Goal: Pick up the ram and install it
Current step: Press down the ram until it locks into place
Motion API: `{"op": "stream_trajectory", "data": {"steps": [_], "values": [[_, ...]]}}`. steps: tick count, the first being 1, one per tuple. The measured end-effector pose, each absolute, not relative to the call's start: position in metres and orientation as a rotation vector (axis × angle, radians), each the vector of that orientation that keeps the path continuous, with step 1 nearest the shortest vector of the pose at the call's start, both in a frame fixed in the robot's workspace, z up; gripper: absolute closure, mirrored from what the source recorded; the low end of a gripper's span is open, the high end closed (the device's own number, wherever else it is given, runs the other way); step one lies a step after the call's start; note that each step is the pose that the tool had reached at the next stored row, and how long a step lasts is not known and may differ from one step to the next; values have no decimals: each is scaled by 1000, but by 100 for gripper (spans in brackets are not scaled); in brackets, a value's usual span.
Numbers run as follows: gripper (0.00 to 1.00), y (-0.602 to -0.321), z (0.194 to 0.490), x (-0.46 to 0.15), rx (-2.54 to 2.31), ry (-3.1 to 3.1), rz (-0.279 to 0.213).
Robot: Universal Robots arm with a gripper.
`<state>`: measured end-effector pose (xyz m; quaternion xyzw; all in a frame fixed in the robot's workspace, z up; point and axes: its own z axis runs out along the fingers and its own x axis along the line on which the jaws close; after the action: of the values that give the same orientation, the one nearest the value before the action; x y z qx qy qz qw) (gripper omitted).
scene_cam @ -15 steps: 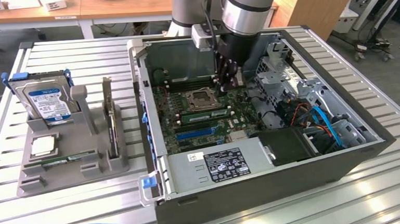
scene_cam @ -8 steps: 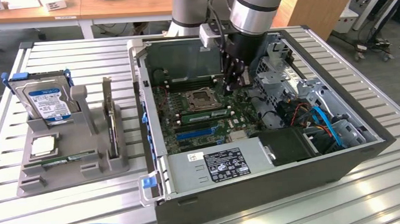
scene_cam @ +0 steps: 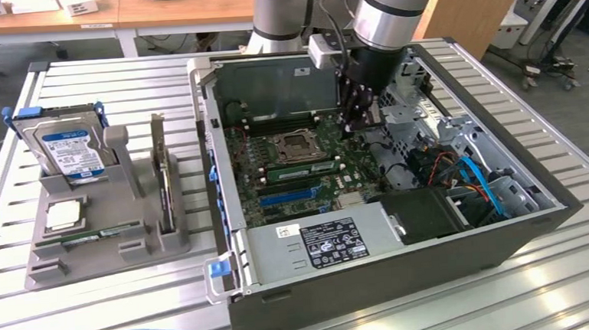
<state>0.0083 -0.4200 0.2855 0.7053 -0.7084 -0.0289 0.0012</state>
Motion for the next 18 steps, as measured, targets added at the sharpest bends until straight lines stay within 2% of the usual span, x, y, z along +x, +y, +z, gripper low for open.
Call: {"op": "stream_trajectory", "data": {"steps": [18], "values": [[90, -420, 281, 9, 2214, -2224, -91]]}}
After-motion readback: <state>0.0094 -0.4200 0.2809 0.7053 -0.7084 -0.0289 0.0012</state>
